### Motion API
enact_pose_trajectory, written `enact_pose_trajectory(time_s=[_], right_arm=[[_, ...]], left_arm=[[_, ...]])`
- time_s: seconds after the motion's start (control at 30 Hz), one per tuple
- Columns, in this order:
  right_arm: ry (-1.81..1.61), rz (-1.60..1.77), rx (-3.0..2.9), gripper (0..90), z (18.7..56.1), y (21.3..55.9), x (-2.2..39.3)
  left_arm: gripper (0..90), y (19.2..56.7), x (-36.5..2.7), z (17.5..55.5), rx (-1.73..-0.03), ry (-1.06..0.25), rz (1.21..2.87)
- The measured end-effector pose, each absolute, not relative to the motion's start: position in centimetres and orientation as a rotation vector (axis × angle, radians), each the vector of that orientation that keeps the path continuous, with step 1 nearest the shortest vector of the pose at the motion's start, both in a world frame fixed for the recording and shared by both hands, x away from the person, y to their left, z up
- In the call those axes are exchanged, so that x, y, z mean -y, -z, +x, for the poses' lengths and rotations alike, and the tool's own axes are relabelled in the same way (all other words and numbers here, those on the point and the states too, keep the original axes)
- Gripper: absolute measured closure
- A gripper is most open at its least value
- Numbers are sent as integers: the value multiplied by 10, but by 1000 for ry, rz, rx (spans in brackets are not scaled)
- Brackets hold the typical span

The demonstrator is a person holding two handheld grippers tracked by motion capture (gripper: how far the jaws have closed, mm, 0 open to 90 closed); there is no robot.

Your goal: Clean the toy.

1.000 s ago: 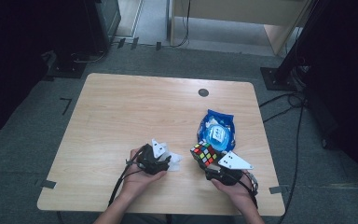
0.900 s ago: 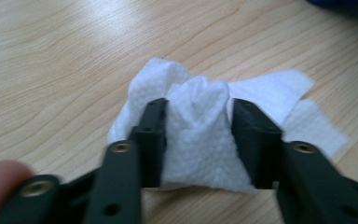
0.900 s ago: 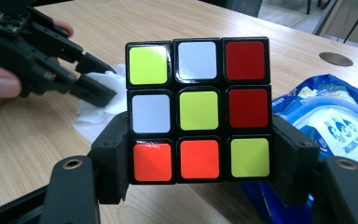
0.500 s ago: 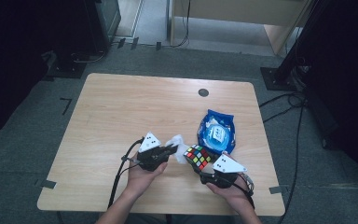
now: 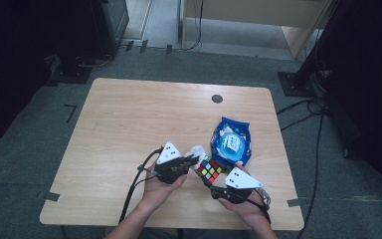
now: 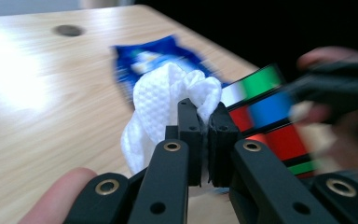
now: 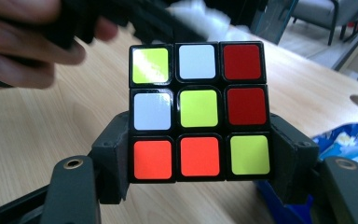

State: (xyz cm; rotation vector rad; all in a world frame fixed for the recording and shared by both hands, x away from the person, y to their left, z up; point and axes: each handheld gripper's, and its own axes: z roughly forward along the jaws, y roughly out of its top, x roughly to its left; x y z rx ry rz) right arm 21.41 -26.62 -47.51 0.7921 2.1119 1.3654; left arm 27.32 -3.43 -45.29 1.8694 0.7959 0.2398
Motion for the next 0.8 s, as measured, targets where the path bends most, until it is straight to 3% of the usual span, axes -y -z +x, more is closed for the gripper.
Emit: enact_pose_trajectory(time_s=[0.03, 0.2, 0.37, 0.47, 0.8], right_arm=[[-1390, 782, -2095, 346, 212, 472, 266], [-1423, 778, -2071, 346, 211, 468, 267], [-1380, 801, -2083, 346, 214, 474, 265], [-1375, 805, -2081, 346, 215, 475, 264], [-1354, 789, -2075, 346, 212, 474, 265]], left_arm=[[873, 458, 31, 279, -837, -301, 1920], [873, 462, 18, 289, -920, -245, 1873], [873, 441, 23, 273, -802, -184, 1808], [871, 425, 30, 260, -662, -66, 1733], [870, 435, 36, 265, -688, -55, 1757]])
